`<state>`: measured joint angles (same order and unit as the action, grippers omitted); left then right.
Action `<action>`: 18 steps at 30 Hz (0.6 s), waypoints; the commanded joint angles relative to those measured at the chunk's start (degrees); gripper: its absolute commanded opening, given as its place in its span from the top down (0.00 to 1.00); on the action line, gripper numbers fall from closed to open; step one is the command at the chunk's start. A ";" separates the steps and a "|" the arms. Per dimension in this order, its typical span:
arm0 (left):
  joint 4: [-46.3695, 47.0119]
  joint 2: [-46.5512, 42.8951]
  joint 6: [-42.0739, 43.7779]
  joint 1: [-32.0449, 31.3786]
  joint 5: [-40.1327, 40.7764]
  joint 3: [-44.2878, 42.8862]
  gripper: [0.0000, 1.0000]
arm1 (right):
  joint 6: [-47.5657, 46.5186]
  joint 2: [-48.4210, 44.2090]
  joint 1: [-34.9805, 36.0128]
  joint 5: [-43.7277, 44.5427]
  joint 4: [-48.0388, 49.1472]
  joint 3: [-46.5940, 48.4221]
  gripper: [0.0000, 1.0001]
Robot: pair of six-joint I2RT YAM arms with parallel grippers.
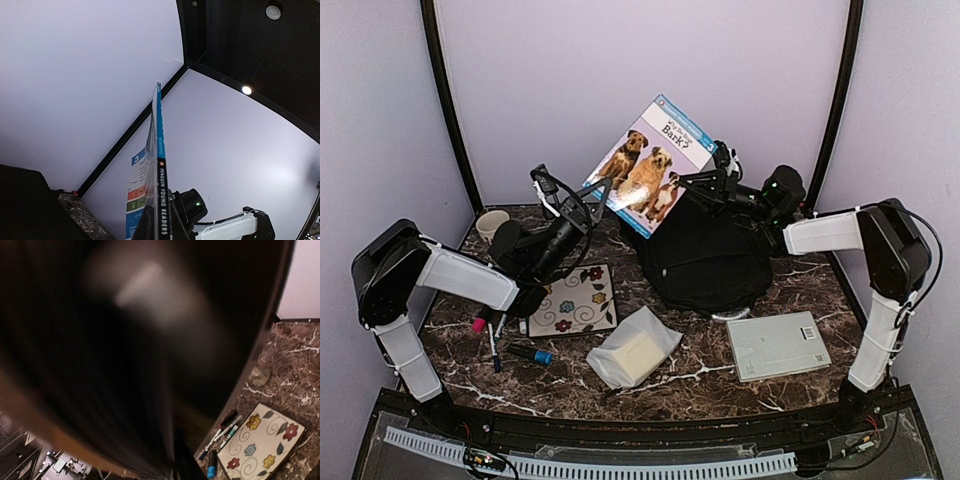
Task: Pack the student bag
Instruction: Pass from the left arm to the right
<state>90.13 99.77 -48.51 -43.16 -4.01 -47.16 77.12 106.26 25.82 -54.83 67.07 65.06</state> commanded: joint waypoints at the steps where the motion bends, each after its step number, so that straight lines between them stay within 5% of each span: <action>1: 2.77 -1.08 0.97 -0.61 0.25 -0.57 1.00 | 0.18 -0.43 0.54 -1.81 7.67 3.28 0.84; 5: 1.86 -1.19 1.28 -0.61 0.65 0.28 1.00 | -0.94 -0.75 0.46 -3.15 8.15 3.59 1.00; 7: -0.27 -2.00 2.60 -0.55 0.08 0.92 0.97 | -4.31 -1.72 0.23 -3.77 5.66 2.98 1.00; 13: -24.55 -13.47 17.03 -0.44 -1.29 5.82 0.34 | -26.97 -8.62 -1.86 -4.78 -17.17 -2.18 1.00; 18: -49.95 -21.93 30.31 -0.10 -2.49 4.56 0.21 | -62.74 -14.38 -1.96 -2.78 -53.88 -2.60 1.00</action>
<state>60.90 84.71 -31.16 -43.35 -4.45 -41.65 46.26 96.60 24.03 -59.20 41.54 62.59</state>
